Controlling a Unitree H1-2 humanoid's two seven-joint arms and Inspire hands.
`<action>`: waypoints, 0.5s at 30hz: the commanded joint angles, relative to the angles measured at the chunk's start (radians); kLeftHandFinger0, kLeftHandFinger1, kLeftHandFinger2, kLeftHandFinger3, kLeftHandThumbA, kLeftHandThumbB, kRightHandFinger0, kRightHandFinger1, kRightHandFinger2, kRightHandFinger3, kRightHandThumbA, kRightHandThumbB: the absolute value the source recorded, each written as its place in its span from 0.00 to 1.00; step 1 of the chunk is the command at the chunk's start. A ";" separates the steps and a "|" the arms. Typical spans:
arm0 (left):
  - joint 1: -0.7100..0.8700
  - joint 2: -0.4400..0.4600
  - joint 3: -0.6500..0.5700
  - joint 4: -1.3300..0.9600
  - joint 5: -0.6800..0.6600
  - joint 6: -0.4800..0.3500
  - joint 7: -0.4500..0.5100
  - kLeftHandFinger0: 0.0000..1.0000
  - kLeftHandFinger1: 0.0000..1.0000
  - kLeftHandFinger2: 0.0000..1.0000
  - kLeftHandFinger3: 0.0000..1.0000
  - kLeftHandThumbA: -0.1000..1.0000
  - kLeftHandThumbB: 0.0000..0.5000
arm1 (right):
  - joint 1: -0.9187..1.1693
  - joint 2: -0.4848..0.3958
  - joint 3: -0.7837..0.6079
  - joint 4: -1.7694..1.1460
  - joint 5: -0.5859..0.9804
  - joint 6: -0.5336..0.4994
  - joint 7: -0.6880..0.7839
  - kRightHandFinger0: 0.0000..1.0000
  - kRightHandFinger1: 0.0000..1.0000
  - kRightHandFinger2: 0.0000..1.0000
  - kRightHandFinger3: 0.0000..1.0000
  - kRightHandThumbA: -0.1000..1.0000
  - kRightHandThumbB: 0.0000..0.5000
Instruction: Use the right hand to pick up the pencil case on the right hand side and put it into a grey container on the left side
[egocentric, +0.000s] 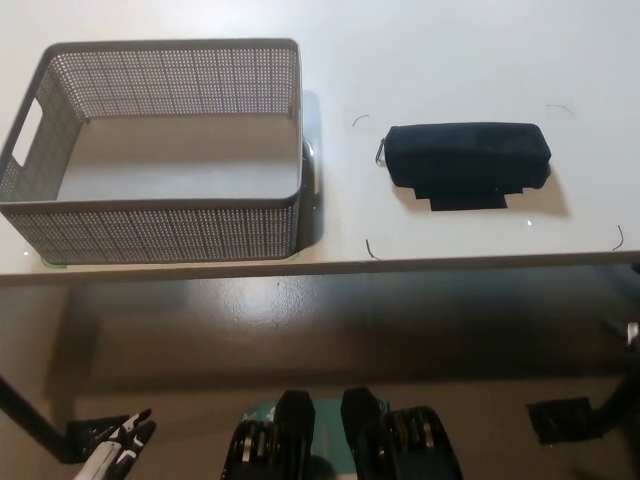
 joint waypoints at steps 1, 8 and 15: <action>-0.001 0.025 0.016 -0.032 0.001 -0.036 -0.010 1.00 1.00 1.00 1.00 1.00 0.60 | -0.120 -0.046 0.012 -0.043 -0.053 0.106 0.067 1.00 1.00 1.00 1.00 0.93 0.89; 0.007 0.025 0.014 -0.017 0.013 -0.055 -0.003 1.00 1.00 1.00 1.00 1.00 0.62 | -0.402 -0.068 0.141 0.088 -0.153 0.192 0.167 1.00 1.00 1.00 1.00 0.83 1.00; 0.018 0.023 0.009 -0.022 0.017 -0.038 -0.007 1.00 1.00 1.00 1.00 1.00 0.66 | -0.650 -0.050 0.314 0.352 -0.283 0.177 0.202 1.00 1.00 1.00 1.00 0.81 1.00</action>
